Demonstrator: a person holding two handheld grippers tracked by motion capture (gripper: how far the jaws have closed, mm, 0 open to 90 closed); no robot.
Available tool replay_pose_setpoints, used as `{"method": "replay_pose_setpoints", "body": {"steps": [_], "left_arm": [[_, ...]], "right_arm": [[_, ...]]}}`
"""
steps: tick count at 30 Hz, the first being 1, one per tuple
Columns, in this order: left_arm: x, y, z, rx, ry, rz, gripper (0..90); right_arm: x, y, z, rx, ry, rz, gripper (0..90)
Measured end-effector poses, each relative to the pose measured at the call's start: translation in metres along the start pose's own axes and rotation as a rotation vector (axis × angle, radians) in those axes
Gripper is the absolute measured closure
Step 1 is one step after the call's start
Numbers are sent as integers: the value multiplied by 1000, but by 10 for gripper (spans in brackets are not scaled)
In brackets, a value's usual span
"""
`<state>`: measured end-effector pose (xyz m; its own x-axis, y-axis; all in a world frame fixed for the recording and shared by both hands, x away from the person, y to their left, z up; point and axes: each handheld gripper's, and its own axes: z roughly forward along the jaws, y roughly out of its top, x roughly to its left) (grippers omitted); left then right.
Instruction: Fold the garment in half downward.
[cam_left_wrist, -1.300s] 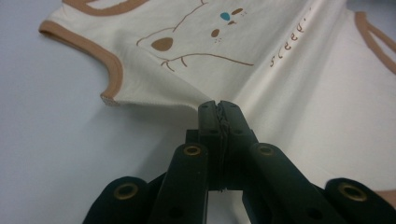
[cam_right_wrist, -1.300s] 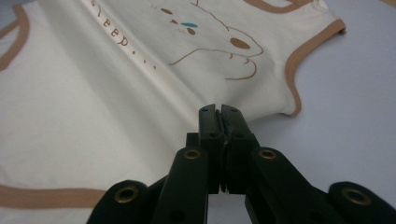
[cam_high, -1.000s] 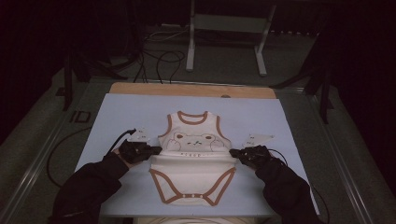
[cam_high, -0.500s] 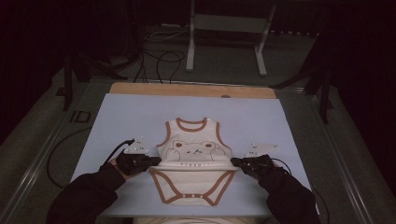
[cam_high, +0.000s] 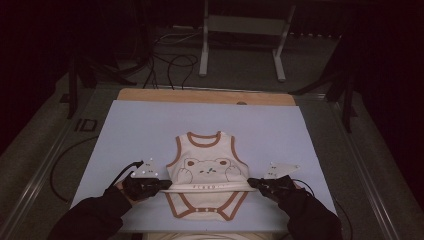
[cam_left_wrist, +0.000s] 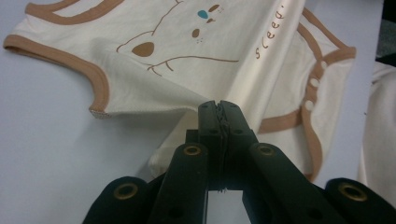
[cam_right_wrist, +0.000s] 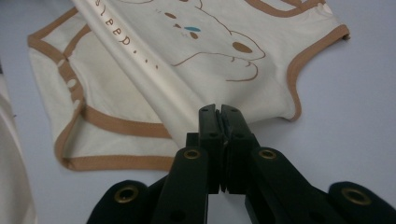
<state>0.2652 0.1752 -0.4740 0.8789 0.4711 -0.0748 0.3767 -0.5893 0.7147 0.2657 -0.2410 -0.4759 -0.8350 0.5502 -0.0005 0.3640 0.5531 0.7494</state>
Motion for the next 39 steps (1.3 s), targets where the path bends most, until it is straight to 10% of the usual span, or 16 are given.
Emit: {"method": "replay_pose_setpoints", "body": {"steps": [39], "left_arm": [[-18,-30,25,107,-75,4,891]], "right_arm": [[18,-43,11,86,70,39,884]]}}
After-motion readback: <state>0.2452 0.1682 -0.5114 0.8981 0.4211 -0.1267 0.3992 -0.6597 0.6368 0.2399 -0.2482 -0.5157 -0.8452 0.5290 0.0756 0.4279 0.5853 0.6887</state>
